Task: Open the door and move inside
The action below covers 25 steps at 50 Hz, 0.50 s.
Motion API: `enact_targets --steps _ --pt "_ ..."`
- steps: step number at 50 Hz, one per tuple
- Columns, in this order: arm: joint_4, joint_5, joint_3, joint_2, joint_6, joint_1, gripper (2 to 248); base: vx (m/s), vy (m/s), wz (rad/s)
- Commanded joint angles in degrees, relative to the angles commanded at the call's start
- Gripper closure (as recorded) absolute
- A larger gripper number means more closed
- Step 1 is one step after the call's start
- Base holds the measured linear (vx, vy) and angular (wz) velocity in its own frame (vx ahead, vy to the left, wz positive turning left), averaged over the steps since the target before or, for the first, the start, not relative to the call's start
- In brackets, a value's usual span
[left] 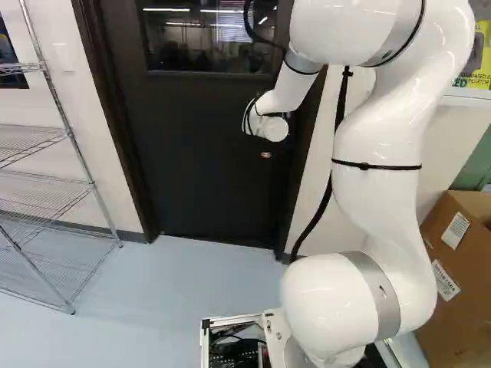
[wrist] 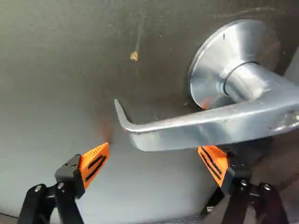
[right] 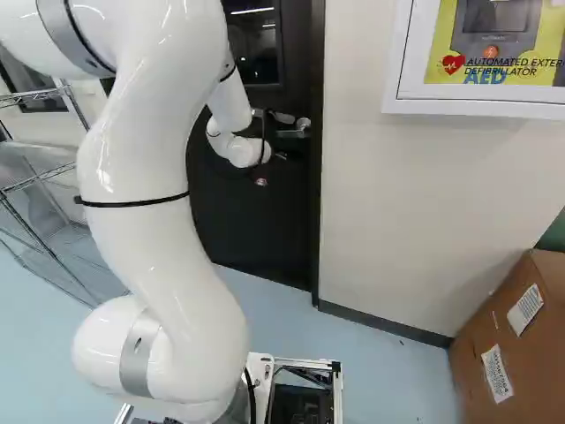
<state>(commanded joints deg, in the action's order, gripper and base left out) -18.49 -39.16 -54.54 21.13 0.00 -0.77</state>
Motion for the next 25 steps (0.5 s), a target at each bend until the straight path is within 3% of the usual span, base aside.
enact_targets --steps 25 --pt "-5.0 0.0 -8.3 6.7 0.0 0.0 3 0.0 0.0 0.0"
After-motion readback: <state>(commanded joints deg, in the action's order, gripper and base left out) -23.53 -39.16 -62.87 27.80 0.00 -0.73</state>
